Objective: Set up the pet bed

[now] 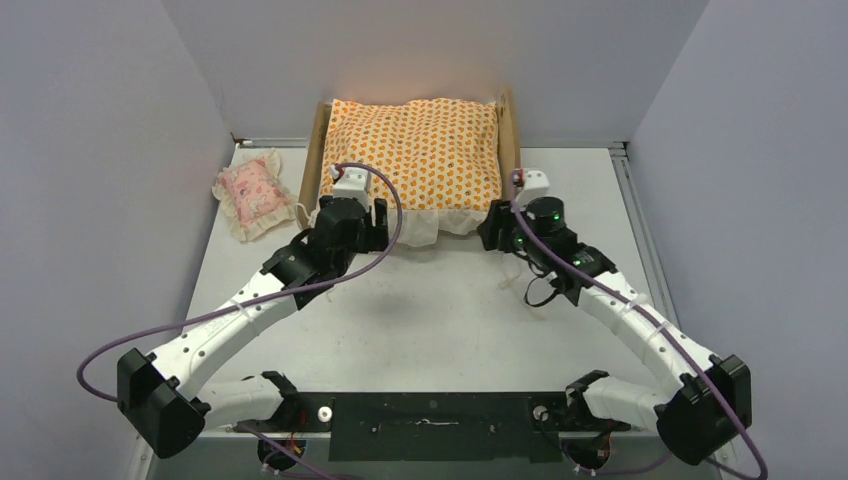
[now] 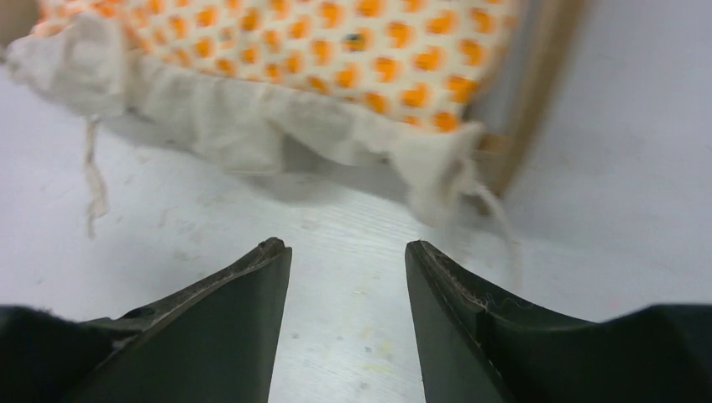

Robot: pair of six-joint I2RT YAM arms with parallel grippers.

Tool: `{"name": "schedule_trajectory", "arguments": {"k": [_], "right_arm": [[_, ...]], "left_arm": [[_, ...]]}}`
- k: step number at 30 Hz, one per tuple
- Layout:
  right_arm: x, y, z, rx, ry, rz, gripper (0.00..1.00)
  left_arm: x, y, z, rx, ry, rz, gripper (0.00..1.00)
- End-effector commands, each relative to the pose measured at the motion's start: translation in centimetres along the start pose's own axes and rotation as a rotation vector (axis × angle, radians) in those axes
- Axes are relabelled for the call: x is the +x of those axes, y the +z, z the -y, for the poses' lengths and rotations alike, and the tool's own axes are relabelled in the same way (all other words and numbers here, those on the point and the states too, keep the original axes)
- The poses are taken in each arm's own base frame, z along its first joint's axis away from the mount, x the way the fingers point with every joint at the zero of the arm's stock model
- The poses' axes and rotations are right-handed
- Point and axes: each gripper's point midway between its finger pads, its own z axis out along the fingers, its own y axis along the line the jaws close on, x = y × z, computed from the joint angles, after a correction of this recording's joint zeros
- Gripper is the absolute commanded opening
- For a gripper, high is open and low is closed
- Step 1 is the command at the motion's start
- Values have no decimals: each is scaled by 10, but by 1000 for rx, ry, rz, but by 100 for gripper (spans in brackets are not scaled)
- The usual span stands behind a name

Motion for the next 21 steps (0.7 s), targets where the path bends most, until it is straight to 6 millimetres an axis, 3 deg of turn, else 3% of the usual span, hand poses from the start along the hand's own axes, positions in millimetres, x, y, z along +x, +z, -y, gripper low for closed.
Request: {"name": "schedule_trajectory", "arguments": {"k": [1, 5, 9, 15, 21], "right_arm": [[-14, 21, -75, -108, -23, 94, 53], [-4, 51, -106, -140, 134, 153, 56], [16, 84, -118, -144, 193, 137, 57], [48, 121, -124, -165, 210, 94, 58], [61, 143, -124, -170, 212, 88, 57]], "left_arm": [[19, 20, -24, -88, -66, -56, 66], [17, 43, -30, -144, -126, -61, 67], [21, 63, -29, -165, -170, -58, 67], [24, 87, -31, -204, -208, -32, 67], [18, 109, -43, -259, -238, 6, 66]]}}
